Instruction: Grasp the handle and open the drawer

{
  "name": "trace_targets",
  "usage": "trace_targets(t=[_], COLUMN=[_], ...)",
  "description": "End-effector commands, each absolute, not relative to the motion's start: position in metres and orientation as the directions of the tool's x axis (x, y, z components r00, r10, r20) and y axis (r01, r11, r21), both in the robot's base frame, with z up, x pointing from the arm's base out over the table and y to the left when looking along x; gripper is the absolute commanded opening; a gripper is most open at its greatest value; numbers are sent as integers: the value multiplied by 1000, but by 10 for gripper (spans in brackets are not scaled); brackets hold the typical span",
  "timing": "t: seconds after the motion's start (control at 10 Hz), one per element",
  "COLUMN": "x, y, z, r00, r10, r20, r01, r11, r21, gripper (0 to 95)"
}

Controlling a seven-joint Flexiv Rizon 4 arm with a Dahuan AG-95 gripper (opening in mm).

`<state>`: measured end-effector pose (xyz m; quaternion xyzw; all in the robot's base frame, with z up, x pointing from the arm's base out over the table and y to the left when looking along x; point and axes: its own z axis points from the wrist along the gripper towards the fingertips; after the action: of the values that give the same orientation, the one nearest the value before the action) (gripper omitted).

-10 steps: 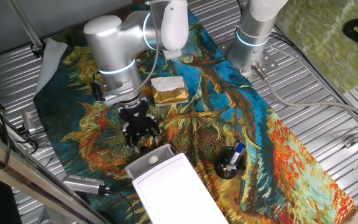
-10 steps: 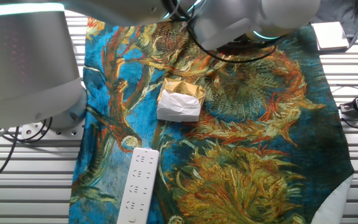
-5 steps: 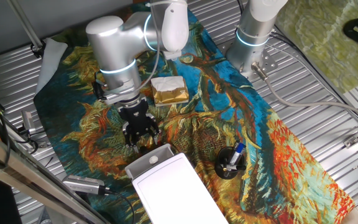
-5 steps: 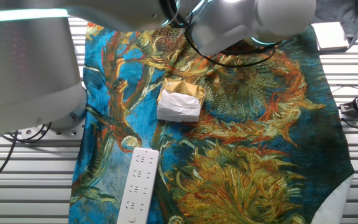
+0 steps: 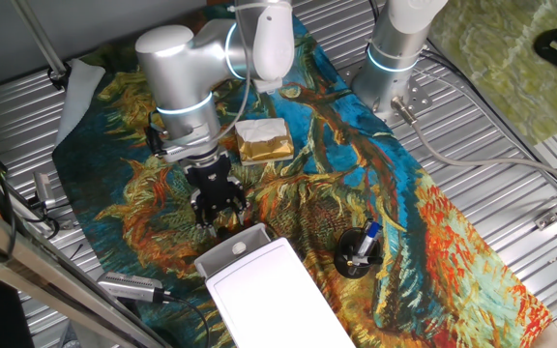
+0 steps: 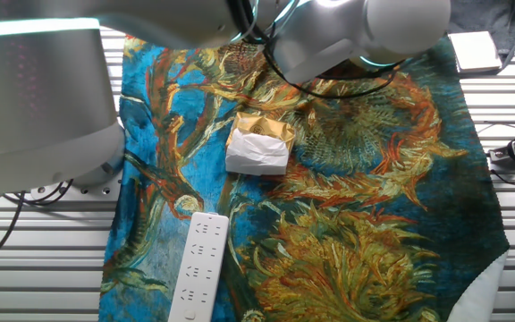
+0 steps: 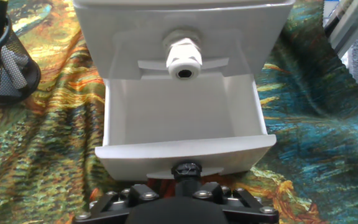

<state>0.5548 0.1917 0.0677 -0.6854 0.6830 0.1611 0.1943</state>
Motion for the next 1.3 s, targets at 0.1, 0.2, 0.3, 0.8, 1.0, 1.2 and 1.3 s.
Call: trace_targets(t=[0.1, 0.2, 0.3, 0.8, 1.0, 1.2, 1.3], x=[555, 555, 555, 553, 553, 552, 552], y=[192, 191, 191, 183, 180, 176, 174], z=[67, 67, 67, 67, 65, 65, 67], r00=[16, 17, 20, 32, 37, 41, 45], r10=[-875, -875, -875, -873, -873, -872, -872], r20=[-484, -484, -484, -487, -486, -488, -488], r01=[-999, -999, -998, -998, -998, -998, -998], r11=[11, 10, 8, -2, -6, -10, -13], r21=[-51, -53, -55, -62, -66, -67, -68], gripper=[0, 0, 0, 0, 0, 0, 0])
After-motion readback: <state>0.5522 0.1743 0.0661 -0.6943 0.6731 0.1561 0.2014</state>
